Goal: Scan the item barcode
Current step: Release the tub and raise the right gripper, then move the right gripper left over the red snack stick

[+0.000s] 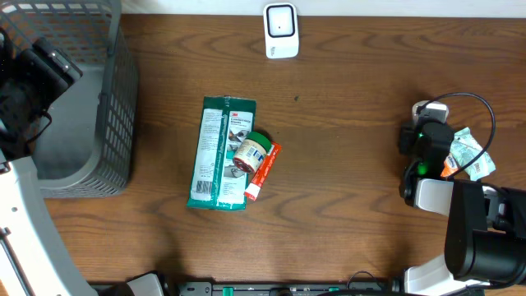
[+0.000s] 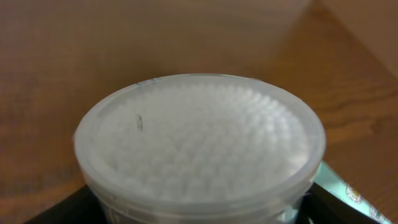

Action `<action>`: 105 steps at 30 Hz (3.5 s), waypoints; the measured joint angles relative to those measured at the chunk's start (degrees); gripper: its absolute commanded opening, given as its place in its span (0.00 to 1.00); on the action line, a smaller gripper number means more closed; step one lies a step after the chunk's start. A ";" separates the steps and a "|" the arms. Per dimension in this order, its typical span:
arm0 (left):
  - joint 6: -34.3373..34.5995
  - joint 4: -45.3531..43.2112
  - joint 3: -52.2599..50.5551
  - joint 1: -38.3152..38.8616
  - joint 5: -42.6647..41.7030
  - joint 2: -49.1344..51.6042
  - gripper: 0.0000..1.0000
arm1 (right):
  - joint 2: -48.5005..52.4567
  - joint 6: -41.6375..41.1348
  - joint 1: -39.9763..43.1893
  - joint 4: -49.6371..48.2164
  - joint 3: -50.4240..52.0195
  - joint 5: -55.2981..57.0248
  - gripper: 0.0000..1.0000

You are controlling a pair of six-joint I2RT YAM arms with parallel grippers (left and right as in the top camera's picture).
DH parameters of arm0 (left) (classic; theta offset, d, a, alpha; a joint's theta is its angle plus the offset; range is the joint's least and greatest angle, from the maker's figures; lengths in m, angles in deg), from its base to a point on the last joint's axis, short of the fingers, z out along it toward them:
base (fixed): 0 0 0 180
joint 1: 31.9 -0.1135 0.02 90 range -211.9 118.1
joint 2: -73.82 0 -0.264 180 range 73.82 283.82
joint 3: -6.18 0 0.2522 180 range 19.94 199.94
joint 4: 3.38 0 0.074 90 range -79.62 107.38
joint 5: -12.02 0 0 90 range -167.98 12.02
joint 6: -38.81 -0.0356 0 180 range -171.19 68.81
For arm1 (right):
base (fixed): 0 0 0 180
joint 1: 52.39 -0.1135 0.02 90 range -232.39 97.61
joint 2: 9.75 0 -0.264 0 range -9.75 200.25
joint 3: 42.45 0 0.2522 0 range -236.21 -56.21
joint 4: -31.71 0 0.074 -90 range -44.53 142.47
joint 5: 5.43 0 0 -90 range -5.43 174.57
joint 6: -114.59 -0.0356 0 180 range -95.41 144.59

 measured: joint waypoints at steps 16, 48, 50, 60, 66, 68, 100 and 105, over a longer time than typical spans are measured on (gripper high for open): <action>0.00 0.00 0.00 0.00 0.02 0.00 0.88 | -13.42 1.99 -0.02 10.05 0.07 6.29 0.99; 0.00 0.04 0.00 0.00 0.02 0.00 0.88 | -25.16 -23.32 -23.87 83.38 -48.83 -21.75 0.99; 0.00 0.02 0.00 0.00 0.00 0.00 0.88 | -21.33 -26.69 -27.80 84.50 -48.74 -22.88 0.99; 0.00 0.02 0.00 0.00 0.00 0.00 0.88 | -1.64 -43.87 -44.41 78.49 -48.61 -34.69 0.83; 0.00 0.02 0.00 0.00 0.02 0.00 0.88 | 3.54 -60.46 -46.82 72.83 -48.57 -38.12 0.76; 0.00 0.02 0.00 0.00 0.00 0.00 0.88 | 5.05 -63.76 -47.63 68.98 -48.50 -38.49 0.68; 0.00 0.02 0.00 0.00 0.02 0.00 0.88 | 9.92 -66.55 -53.68 58.29 -48.43 -21.24 0.63; 0.00 0.02 0.00 0.00 0.00 0.00 0.88 | 11.69 -64.76 -54.05 59.43 -48.43 -21.00 0.62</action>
